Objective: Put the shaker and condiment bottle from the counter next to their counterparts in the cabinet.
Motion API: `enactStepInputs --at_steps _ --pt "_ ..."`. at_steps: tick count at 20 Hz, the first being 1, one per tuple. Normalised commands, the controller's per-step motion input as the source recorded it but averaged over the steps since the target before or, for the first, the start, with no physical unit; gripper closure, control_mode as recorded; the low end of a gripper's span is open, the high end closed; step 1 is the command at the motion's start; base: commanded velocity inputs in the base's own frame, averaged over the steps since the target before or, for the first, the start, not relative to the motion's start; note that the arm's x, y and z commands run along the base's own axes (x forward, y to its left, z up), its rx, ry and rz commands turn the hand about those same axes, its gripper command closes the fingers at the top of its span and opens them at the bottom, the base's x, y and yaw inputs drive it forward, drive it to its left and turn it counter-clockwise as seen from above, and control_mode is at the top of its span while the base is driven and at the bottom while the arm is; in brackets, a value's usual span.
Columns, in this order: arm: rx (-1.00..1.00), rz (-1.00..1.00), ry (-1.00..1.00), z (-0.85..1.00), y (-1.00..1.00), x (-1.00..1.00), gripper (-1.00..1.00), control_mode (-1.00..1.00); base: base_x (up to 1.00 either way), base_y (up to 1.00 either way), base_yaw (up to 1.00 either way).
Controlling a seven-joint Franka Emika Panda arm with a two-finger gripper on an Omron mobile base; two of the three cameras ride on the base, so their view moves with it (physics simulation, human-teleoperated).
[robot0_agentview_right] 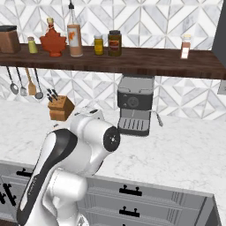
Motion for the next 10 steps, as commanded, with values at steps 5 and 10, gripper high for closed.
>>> enactStepInputs --at_steps 5,10 --pt "0.00 0.00 0.00 -0.43 -0.27 0.00 -1.00 -1.00 0.00 0.00 0.00" --pt "0.00 0.06 0.00 -0.53 -0.14 0.00 -1.00 -1.00 0.00 0.00 0.00"
